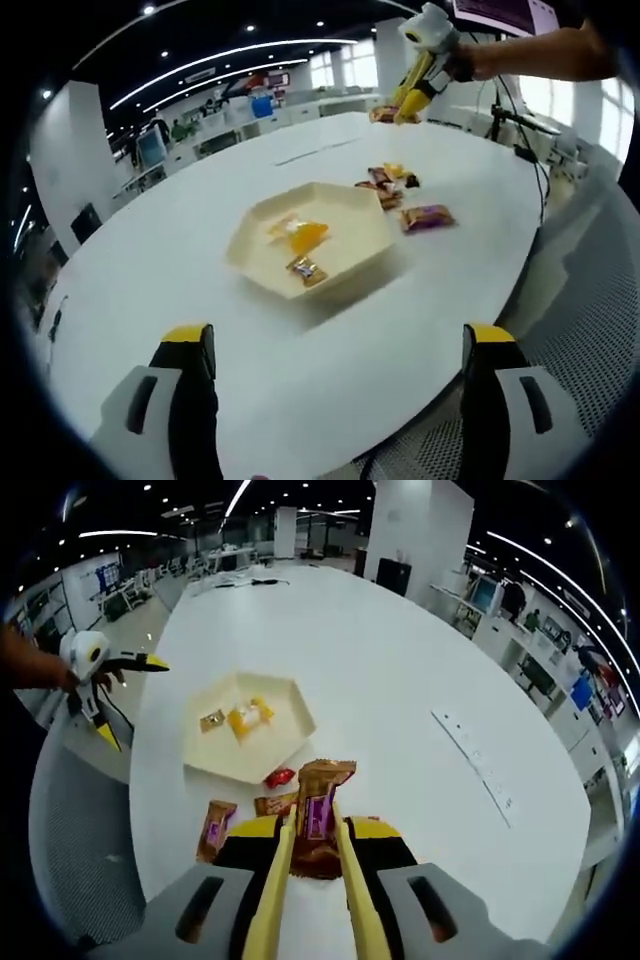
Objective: Place the target food into the container with the food tongs after gripping and lifting it, then release it inside without dropping or visibly crushing the food.
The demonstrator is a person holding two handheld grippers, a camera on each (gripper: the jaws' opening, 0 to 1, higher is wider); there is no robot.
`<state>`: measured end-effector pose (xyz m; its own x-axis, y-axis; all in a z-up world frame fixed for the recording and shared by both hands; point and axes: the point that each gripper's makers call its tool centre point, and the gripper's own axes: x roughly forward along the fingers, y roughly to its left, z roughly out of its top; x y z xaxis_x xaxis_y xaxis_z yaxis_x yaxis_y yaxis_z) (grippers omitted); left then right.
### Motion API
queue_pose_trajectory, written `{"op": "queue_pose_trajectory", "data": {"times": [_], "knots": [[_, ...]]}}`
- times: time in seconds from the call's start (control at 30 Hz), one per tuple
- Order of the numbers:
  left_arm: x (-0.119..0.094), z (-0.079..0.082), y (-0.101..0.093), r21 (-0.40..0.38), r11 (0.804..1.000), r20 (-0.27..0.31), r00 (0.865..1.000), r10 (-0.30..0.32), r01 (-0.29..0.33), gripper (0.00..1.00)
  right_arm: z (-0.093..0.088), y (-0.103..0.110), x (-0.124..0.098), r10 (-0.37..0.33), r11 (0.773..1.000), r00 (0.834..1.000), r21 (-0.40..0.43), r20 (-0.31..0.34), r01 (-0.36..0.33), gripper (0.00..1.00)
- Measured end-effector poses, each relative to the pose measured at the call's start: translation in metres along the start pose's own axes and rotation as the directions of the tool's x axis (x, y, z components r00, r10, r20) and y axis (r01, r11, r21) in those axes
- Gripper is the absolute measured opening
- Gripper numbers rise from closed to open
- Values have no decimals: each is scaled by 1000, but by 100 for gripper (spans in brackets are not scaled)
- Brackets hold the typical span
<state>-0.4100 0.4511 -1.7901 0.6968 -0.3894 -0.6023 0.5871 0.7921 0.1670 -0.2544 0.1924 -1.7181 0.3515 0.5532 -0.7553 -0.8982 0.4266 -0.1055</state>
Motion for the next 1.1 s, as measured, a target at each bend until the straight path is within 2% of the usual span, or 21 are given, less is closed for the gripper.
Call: {"op": "queue_pose_trajectory", "data": {"times": [0.1,0.17,0.2,0.23,0.33,0.37,0.47,0.6,0.67,0.8,0.97,1.1], "knots": [[-4,3,6,-10,1000,3,1000,30,-30,88,3,2,-1,-2,1000,1000,-4,3,2,24],[-6,13,8,-53,998,52,998,40,-38,85,3,2,-1,-2,1000,1000,-4,3,2,24],[-8,23,7,-96,995,94,995,39,-30,85,3,3,-1,-1,1000,1000,-4,4,1,24],[-10,31,7,-107,994,126,991,46,-33,89,4,4,-1,-1,1000,1000,-5,4,1,24],[-13,48,2,-146,989,185,982,37,-10,99,3,4,0,0,1000,1000,-8,1,0,24],[-14,54,4,-151,988,210,976,48,-16,99,3,5,-1,0,1000,1000,-7,1,0,24],[-17,58,7,-152,988,237,969,74,-38,99,5,5,-1,0,1000,1000,-6,7,0,24],[-19,61,19,-223,973,272,955,119,-58,99,9,6,0,4,1000,1000,-16,7,-4,24],[-20,59,21,-240,968,260,956,136,-72,99,10,5,1,5,1000,1000,-17,7,-5,24],[-18,55,21,-222,970,239,959,152,-98,99,15,7,2,4,1000,1000,-13,14,-4,24],[-13,54,12,-151,984,219,967,128,-96,98,25,12,5,8,1000,1000,-25,20,-8,24],[-15,57,13,-158,983,232,964,131,-96,96,31,17,10,16,999,1000,-31,20,-16,24]]}}
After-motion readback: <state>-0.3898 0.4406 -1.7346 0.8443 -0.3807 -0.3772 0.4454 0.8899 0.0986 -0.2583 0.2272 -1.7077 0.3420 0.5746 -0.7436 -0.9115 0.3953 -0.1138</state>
